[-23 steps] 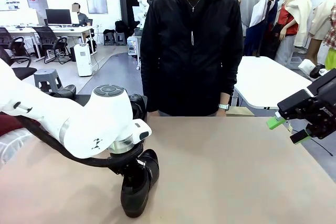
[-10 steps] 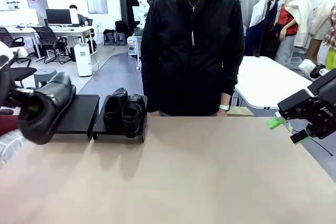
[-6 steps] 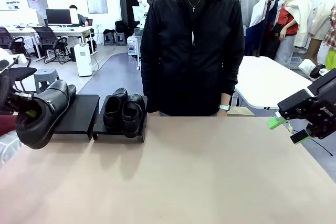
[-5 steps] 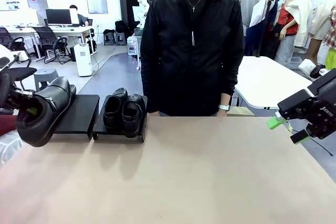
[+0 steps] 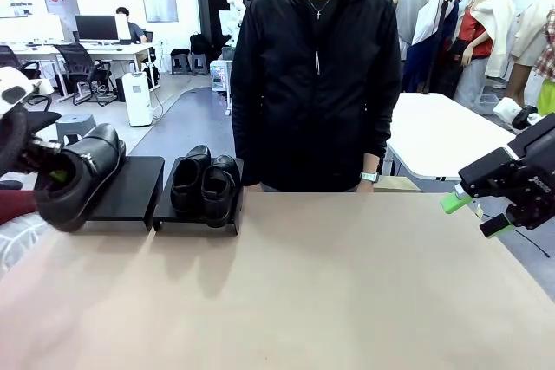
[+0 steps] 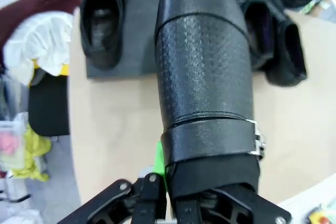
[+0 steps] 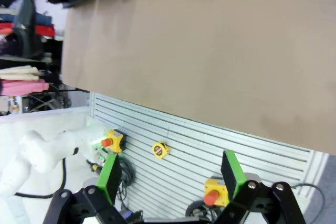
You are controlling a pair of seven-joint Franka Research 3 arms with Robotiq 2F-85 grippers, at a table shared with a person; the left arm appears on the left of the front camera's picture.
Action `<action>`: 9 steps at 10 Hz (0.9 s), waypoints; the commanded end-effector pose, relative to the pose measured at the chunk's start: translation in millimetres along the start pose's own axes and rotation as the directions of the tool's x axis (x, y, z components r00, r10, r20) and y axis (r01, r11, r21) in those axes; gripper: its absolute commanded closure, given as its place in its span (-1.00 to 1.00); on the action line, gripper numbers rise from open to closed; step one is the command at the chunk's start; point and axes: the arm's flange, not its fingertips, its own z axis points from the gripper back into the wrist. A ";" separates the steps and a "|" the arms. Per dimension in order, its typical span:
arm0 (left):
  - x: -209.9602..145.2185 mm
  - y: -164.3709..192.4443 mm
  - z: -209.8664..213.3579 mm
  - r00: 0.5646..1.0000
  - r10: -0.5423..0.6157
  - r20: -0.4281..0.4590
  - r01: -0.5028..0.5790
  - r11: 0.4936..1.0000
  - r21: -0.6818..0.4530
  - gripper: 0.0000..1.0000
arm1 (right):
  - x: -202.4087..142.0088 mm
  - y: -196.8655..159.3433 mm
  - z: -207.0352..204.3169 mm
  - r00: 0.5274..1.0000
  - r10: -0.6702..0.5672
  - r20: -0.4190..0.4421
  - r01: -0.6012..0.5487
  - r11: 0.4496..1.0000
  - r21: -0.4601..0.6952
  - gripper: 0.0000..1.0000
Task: Organize the shoes by placing them on the stand.
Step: Place the Shoe from the middle of the table onto the Shoes Stand.
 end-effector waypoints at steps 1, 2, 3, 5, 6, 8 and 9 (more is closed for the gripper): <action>82.6 -7.9 -31.5 1.000 -0.006 0.001 0.006 1.000 0.026 1.00 | 0.1 3.5 1.1 1.000 -0.023 0.003 0.022 1.000 0.021 -1.00; 105.1 -10.7 -57.1 1.000 -0.010 -0.013 0.010 1.000 0.000 1.00 | 0.1 3.5 1.1 1.000 -0.023 0.003 0.022 1.000 0.021 -1.00; 116.2 -12.1 -83.0 1.000 0.004 -0.025 -0.004 1.000 0.005 1.00 | 0.1 3.5 1.1 1.000 -0.023 0.003 0.022 1.000 0.021 -1.00; 127.8 -11.4 -130.3 0.999 0.038 -0.002 -0.038 0.998 0.053 1.00 | 0.1 3.5 1.1 1.000 -0.023 0.003 0.022 1.000 0.021 -1.00; 129.3 -9.7 -149.2 0.999 0.039 -0.010 -0.039 0.998 0.050 1.00 | 0.1 3.5 1.1 1.000 -0.023 0.003 0.022 1.000 0.021 -1.00; 125.2 -7.0 -182.3 0.999 0.041 0.018 -0.043 0.995 0.087 1.00 | 0.1 3.5 1.1 1.000 -0.023 0.003 0.022 1.000 0.021 -1.00; 123.5 -5.9 -192.6 0.998 0.026 0.061 -0.032 0.995 0.095 1.00 | 0.1 3.5 1.1 1.000 -0.023 0.003 0.022 1.000 0.021 -1.00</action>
